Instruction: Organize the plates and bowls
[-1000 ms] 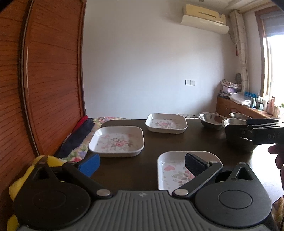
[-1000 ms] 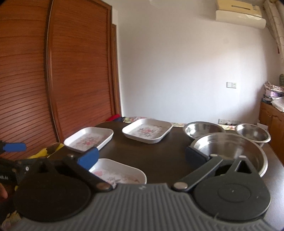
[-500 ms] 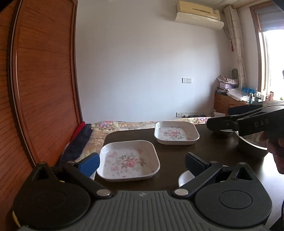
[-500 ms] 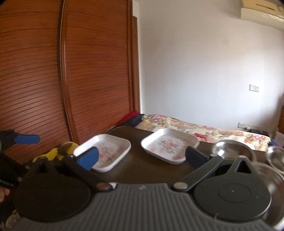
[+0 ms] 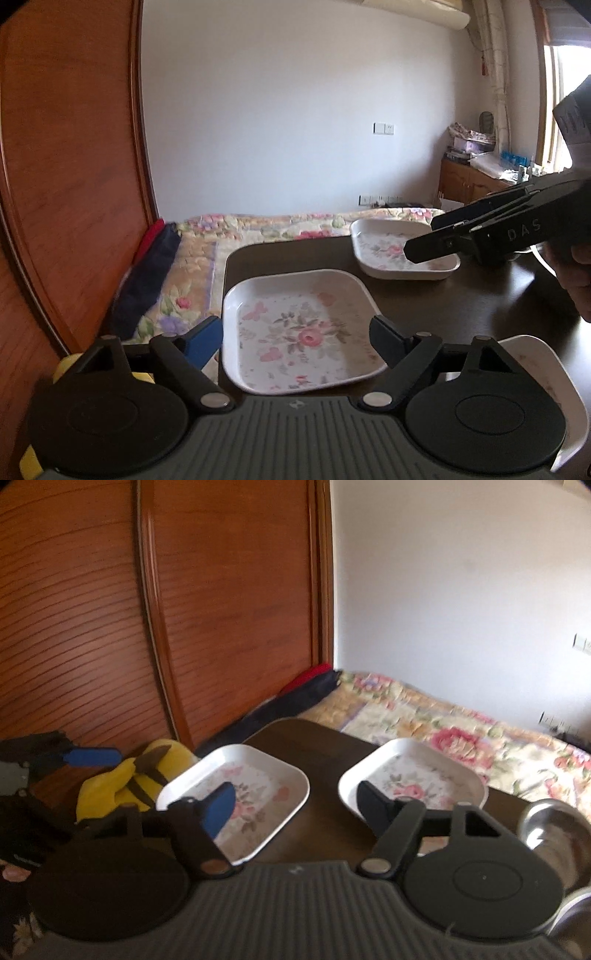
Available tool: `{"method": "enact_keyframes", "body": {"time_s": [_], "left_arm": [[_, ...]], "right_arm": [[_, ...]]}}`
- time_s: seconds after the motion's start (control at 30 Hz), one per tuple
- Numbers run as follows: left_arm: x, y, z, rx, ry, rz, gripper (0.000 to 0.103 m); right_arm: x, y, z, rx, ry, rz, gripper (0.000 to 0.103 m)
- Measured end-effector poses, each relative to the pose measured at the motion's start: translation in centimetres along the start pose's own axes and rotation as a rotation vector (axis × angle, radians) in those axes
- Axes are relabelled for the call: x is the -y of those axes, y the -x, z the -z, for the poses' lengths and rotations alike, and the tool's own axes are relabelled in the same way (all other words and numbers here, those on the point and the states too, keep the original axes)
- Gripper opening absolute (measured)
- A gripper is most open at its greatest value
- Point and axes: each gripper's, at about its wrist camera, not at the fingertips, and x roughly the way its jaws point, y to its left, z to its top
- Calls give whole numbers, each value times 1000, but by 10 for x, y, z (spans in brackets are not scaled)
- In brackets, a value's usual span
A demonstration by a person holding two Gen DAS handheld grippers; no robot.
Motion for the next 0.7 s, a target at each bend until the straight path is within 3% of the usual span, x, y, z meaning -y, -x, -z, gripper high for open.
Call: {"method": "enact_keyframes", "body": {"time_s": [0.37,0.7], "left_arm": [[-39,-38,5,-72,73,-10,83],[-54,-65,6,-112,145,25,70]], "right_arm": [[3,-65,0,-142,-60,-49,55],[2,-79,14,-205,-89,-73,48]]}}
